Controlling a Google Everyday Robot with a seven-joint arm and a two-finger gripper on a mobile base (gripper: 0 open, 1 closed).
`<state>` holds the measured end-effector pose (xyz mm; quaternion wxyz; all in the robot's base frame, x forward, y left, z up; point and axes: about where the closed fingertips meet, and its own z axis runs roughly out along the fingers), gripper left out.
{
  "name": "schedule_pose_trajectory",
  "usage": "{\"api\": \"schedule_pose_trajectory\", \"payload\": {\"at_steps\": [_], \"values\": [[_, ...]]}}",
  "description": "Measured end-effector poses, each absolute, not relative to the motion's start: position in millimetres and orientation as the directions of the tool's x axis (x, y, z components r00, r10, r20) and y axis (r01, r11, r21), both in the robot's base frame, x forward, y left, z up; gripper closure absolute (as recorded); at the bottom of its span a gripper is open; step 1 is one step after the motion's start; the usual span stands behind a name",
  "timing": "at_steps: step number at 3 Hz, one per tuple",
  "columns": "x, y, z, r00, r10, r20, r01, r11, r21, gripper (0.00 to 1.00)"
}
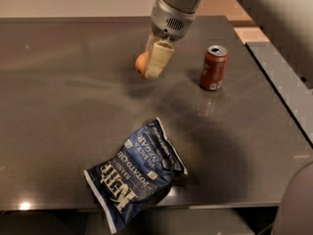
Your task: Pick orange
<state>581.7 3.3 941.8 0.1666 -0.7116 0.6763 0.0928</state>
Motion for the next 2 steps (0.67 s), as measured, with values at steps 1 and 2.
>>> {"api": "schedule_pose_trajectory", "payload": {"at_steps": [1, 2], "values": [[586.5, 4.7, 969.0, 0.112, -0.912, -0.394, -0.988, -0.059, -0.143, 1.0], [589.5, 7.5, 969.3, 0.114, -0.909, -0.401, -0.987, -0.056, -0.152, 1.0]]}}
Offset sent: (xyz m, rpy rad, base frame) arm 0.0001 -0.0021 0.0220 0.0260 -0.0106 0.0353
